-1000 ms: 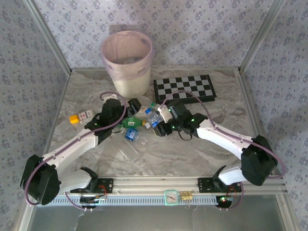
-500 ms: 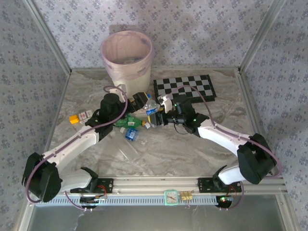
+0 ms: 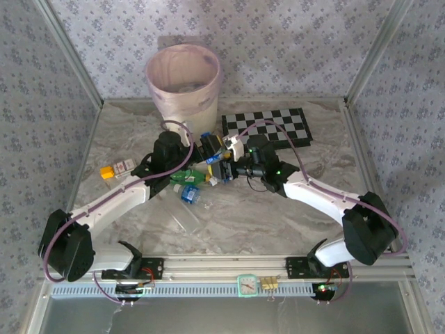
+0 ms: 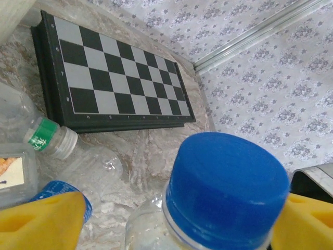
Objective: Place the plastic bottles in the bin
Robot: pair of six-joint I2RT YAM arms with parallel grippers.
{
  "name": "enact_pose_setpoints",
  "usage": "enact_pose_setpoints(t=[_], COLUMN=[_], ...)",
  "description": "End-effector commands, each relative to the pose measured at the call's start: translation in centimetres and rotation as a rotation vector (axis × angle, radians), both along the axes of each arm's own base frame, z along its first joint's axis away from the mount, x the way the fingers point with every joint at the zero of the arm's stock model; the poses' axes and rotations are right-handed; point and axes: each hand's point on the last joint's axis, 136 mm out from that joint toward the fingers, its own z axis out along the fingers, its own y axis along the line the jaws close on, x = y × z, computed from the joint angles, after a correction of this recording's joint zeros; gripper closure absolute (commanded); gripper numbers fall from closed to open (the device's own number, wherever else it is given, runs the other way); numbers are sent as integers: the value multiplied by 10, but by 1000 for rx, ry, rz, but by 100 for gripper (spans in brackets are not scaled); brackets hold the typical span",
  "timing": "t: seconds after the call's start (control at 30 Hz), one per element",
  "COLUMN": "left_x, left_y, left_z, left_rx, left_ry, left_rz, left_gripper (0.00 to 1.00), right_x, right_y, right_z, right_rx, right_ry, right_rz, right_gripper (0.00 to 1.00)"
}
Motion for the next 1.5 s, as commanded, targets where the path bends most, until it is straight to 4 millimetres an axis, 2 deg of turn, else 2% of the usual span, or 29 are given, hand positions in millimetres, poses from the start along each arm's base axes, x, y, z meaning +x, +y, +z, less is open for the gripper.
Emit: enact_pose_setpoints(t=[0.0, 0.2, 0.3, 0.43, 0.6, 0.7, 0.83, 0.9, 1.0, 1.1, 1.2, 1.3, 1.37, 1.47], left_x=[1, 1, 2, 11, 34, 52, 77, 89, 110, 136, 167, 201, 219, 244], left_y=[-9, -6, -1, 15, 38, 52, 66, 70, 77, 89, 104, 118, 124, 125], left_z=[15, 12, 16, 29, 54, 80, 133, 159, 188, 206, 207, 200, 198, 183], left_rx=[-21, -19, -9, 55, 83, 103, 141, 175, 232, 304, 330, 354, 367, 399], left_ry=[-44, -38, -55, -108, -180, -236, -379, -450, -518, -565, -558, -537, -524, -484], left_rz=[-31, -18, 4, 57, 129, 166, 207, 215, 234, 280, 322, 360, 377, 372], left_gripper=[22, 38, 44, 48, 50, 50, 50, 50, 50, 50, 50, 50, 50, 49], right_x=[7, 9, 8, 8, 7, 5, 3, 3, 4, 1, -2, -5, -7, -8], right_y=[6, 16, 21, 21, 15, 7, -5, -10, -19, -28, -37, -47, -53, -61], right_z=[14, 19, 21, 26, 42, 51, 56, 52, 40, 27, 16, 10, 9, 9], right_rx=[9, -5, -11, -3, 23, 35, 44, 32, -6, -37, -60, -87, -98, -108], right_ry=[-55, -85, -92, -95, -116, -128, -140, -133, -101, -74, -57, -50, -54, -64], right_rz=[-3, 10, 21, 3, -26, -46, -85, -101, -134, -162, -189, -219, -232, -259], right_gripper=[56, 54, 49, 33, 14, 6, 0, 0, 0, 0, 0, 0, 0, 0])
